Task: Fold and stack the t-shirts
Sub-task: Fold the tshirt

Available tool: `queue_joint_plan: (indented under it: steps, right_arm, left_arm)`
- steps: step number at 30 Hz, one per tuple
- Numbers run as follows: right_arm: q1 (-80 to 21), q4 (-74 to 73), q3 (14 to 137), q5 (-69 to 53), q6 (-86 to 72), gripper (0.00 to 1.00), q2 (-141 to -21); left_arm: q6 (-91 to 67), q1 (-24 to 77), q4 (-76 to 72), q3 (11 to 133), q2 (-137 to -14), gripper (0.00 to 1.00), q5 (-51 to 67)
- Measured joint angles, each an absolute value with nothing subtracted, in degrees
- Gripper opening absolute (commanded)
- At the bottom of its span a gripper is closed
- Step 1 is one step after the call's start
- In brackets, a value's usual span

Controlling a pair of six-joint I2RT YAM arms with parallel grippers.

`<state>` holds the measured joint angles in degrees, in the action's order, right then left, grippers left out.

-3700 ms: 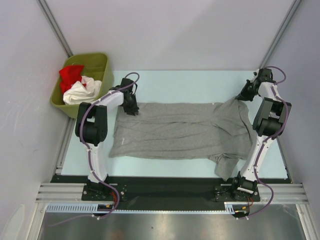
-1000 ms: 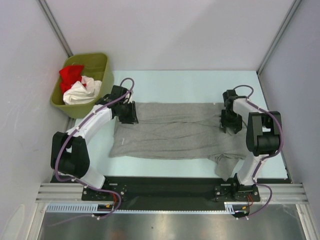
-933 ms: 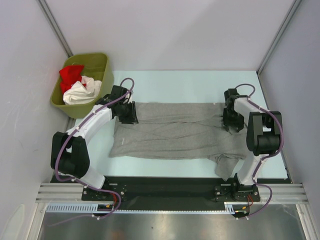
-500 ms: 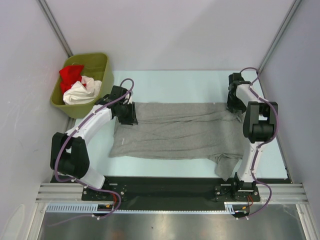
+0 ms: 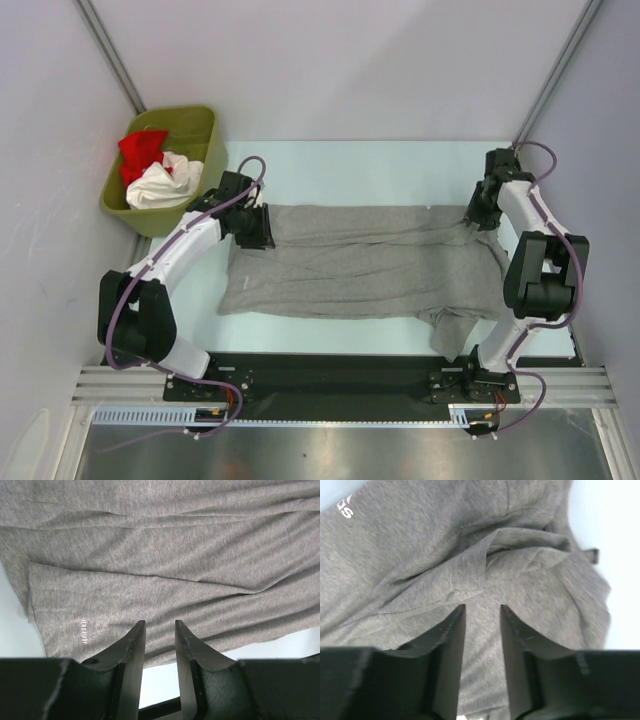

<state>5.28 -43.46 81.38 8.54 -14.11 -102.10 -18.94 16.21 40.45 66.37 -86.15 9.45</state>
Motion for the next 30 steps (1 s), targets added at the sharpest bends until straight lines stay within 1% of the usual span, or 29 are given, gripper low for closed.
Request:
queue_joint_plan:
  steps: [3, 6, 11, 19, 24, 26, 30]
  right_arm:
    - [7.46, -40.71, 78.28, 3.42, -15.94, 0.33, -101.97]
    - [8.62, -39.46, 75.26, -0.12, -16.27, 0.36, -102.37]
    - [8.84, -36.67, 75.0, -4.29, -16.27, 0.41, -104.64]
    - [10.02, -34.26, 74.89, -5.72, -16.23, 0.42, -106.91]
    - [10.98, -33.82, 74.74, -5.98, -15.77, 0.39, -107.53]
    - [11.03, -33.56, 74.72, -6.42, -15.73, 0.36, -107.63]
    - [10.92, -32.8, 74.52, -7.29, -15.62, 0.35, -107.7]
  left_arm:
    - [-18.94, 16.21, 40.47, 66.37, -86.19, 0.35, 9.87]
    - [-18.94, 16.21, 40.47, 66.37, -86.19, 0.35, 9.87]
    - [-18.94, 16.21, 40.47, 66.32, -86.19, 0.35, 9.87]
    - [-18.96, 16.21, 40.51, 66.32, -86.17, 0.35, 9.85]
    - [-18.96, 16.12, 40.56, 66.32, -86.11, 0.35, 9.87]
    - [-18.98, 16.12, 40.62, 66.32, -86.11, 0.35, 9.87]
    - [-18.98, 16.12, 40.75, 66.32, -86.11, 0.35, 9.87]
